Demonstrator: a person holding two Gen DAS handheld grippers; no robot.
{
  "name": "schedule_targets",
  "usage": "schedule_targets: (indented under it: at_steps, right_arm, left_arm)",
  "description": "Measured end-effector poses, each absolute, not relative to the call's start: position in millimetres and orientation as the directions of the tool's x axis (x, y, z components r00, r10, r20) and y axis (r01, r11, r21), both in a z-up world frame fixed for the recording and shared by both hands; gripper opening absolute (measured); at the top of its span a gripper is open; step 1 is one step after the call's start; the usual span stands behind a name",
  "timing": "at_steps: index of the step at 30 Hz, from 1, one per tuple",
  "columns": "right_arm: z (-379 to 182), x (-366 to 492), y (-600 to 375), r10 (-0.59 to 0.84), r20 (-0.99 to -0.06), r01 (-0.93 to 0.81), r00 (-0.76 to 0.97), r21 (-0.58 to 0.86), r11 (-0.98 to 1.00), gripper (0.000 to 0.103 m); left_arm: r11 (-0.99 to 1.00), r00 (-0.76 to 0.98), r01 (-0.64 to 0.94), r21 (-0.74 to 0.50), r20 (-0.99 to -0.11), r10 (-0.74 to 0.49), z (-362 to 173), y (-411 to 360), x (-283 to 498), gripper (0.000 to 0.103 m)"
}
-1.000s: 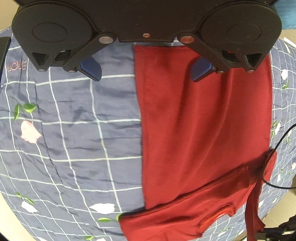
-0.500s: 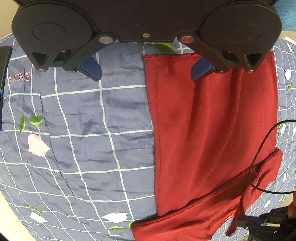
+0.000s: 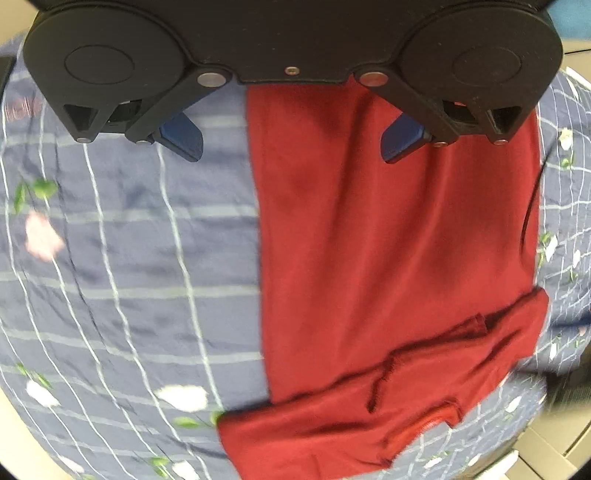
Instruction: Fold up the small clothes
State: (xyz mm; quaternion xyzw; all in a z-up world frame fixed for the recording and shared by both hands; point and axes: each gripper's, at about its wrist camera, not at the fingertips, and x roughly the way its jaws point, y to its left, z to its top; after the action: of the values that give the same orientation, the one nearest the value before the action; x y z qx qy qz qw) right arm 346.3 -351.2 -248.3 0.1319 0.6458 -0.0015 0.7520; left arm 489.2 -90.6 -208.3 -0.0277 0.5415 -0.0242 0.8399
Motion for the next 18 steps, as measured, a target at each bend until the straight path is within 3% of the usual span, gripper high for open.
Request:
schedule_targets:
  at_steps: [7, 10, 12, 18]
  right_arm:
    - [-255.6, 430.2, -326.9, 0.149, -0.936, 0.123, 0.319, 0.197, 0.973, 0.101]
    - [-263.0, 472.9, -319.6, 0.177, -0.911, 0.139, 0.373, 0.243, 0.960, 0.092]
    - [-269.4, 500.7, -314.4, 0.189, -0.899, 0.164, 0.394, 0.271, 0.948, 0.081]
    - [-279.5, 548.9, -289.2, 0.186, -0.894, 0.132, 0.408, 0.260, 0.957, 0.067]
  left_arm:
    - [0.979, 0.334, -0.182, 0.095, -0.930, 0.152, -239.1, 20.8, 474.5, 0.086]
    - [0.967, 0.314, -0.226, 0.120, -0.930, 0.189, -250.6, 50.0, 479.3, 0.086]
    - [0.964, 0.317, -0.238, 0.122, -0.928, 0.196, -255.4, 60.9, 480.4, 0.087]
    - [0.970, 0.324, -0.211, 0.119, -0.928, 0.184, -271.9, 70.5, 492.4, 0.087]
